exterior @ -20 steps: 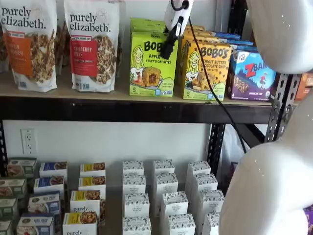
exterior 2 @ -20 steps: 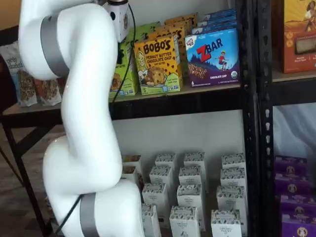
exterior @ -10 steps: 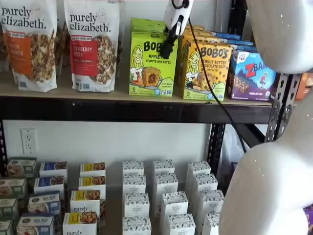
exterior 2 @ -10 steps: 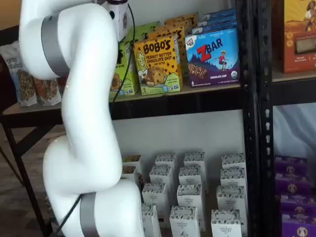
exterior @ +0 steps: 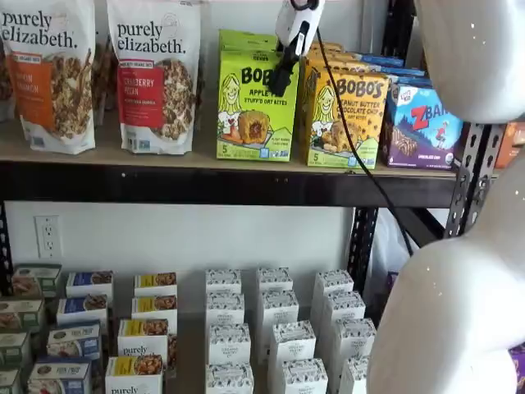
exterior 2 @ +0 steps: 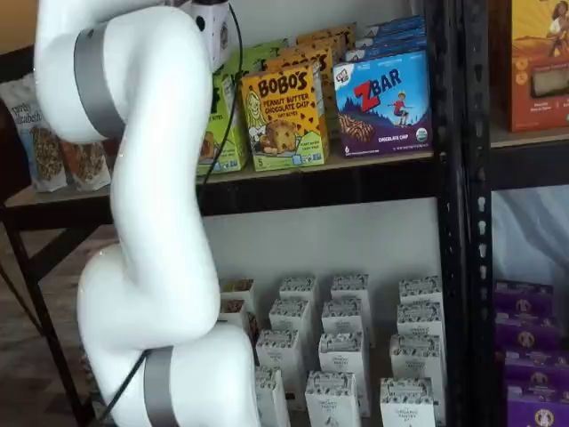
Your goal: Pick the green box on the top shelf, the fourth from the left
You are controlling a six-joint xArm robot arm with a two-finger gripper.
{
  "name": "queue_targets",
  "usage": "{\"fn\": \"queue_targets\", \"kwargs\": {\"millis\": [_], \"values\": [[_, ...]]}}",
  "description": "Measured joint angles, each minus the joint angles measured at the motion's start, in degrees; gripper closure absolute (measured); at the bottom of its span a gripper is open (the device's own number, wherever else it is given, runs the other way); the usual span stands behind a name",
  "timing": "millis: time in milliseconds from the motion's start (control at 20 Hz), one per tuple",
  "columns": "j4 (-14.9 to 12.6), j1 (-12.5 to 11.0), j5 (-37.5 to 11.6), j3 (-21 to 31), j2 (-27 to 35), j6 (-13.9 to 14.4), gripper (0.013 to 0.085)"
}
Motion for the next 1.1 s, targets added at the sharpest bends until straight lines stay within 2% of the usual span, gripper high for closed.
{"fn": "queue_targets", "kwargs": {"millis": [1100], "values": [[0.3,0.6,4.3,-1.6,-1.1,1.4,0.077]]}}
